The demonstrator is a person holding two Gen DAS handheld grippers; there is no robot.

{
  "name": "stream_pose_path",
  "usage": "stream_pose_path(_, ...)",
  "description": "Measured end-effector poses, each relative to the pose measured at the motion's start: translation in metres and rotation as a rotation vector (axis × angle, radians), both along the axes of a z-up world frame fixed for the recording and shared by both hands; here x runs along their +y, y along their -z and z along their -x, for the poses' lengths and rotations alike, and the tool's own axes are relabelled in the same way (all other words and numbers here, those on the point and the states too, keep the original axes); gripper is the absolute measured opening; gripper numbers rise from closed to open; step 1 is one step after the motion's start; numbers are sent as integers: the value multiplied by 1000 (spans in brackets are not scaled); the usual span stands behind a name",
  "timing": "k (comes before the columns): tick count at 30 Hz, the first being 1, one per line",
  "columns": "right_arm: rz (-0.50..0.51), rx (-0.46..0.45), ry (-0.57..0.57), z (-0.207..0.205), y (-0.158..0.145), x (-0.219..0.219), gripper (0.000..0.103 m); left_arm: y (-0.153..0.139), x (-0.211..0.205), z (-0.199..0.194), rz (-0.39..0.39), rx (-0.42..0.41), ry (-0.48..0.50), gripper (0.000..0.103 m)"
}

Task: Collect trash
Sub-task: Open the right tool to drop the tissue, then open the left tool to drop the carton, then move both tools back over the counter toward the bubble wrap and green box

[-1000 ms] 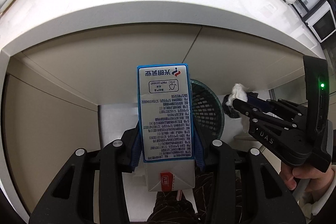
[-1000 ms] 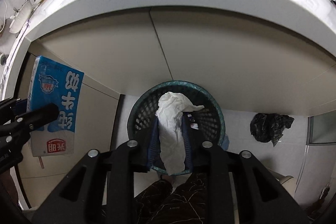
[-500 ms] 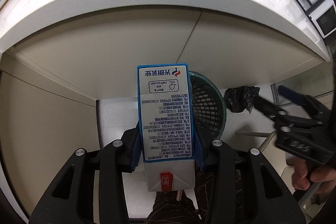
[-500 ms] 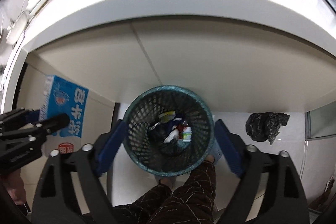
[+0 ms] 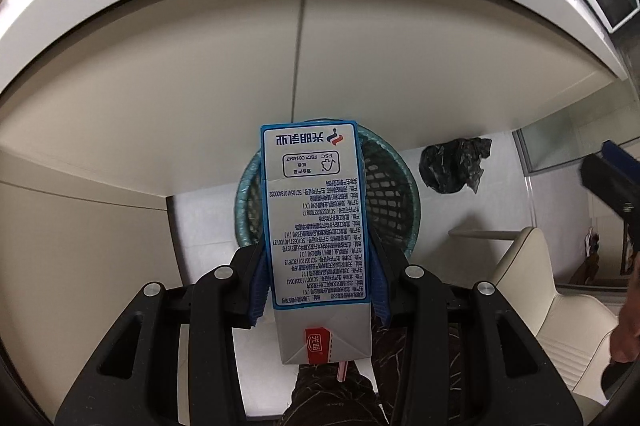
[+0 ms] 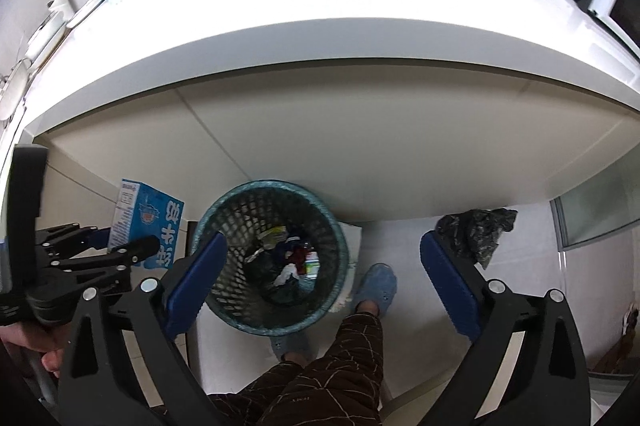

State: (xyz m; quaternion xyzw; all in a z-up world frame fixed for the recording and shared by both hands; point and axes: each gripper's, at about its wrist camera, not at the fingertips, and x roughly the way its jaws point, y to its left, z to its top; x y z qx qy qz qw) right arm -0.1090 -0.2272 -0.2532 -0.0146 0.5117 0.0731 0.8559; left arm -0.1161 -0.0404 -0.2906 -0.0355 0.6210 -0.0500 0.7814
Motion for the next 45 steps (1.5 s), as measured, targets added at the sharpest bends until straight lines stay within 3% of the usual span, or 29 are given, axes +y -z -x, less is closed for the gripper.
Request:
stream_pose_path(5, 7, -8, 21, 3, -4, -15, 93, 5, -10, -2, 0, 9, 20, 44)
stream_pose_path(14, 1, -9, 37, 5, -6, -27, 93, 0, -17, 1, -14, -16, 17, 65)
stream_pose_path(21, 6, -42, 28, 3, -20, -26, 93, -34, -9, 5, -7, -99, -3, 89)
stream_pose_path(25, 6, -71, 24, -4, -33, -23, 93, -63, -3, 3, -1, -161, -19, 97)
stream_pose_path(37, -6, -181, 16, -34, -86, -14, 93, -130, 19, -19, 7, -273, -74, 97)
stream_pose_path(45, -11, -229, 0, -65, -112, -16, 93, -156, 21, -58, -7, -307, -102, 97)
